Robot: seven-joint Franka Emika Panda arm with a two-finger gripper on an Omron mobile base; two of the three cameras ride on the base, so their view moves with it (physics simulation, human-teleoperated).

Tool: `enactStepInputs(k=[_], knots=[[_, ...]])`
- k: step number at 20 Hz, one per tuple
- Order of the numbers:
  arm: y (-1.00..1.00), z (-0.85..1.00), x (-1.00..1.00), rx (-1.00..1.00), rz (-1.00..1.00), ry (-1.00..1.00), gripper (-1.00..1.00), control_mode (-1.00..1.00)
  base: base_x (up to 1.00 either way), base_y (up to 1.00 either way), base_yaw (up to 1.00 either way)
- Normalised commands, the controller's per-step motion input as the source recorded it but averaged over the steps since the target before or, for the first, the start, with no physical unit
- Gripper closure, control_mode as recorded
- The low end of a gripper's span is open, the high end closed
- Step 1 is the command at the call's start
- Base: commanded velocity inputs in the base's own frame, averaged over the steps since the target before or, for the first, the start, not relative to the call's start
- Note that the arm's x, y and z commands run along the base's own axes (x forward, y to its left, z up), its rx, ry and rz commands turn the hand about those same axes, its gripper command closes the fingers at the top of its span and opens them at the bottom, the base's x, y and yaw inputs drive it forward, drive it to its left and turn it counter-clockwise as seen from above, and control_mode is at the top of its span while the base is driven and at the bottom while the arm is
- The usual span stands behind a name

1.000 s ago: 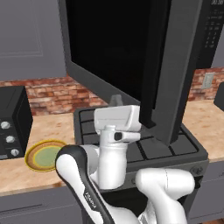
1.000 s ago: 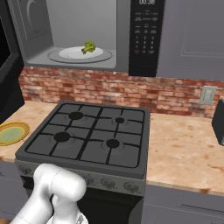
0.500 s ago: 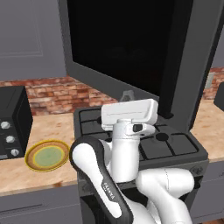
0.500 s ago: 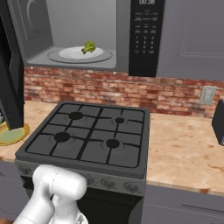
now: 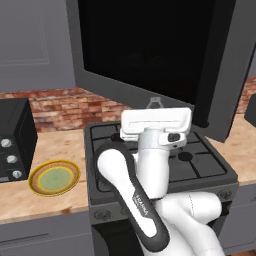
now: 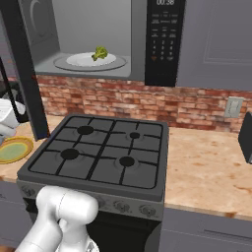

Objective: Pick the broccoli from the counter and place it in the microwave. Then turn on the microwave.

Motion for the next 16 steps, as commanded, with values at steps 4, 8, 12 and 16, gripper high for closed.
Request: enactStepInputs(k=[4, 8, 12, 16], knots=[[0.43, 0.54, -0.58, 0.60, -0.19, 0.00, 1.00, -1.00, 0.00, 0.00, 0.00], [0.46, 0.58, -0.52, 0.55, -0.20, 0.00, 1.00, -1.00, 0.00, 0.00, 0.00], [0.47, 0.61, -0.50, 0.46, -0.22, 0.04, 1.00, -1.00, 0.00, 0.00, 0.00], [0.51, 0.66, -0.42, 0.38, -0.24, 0.11, 1.00, -1.00, 0.00, 0.00, 0.00]])
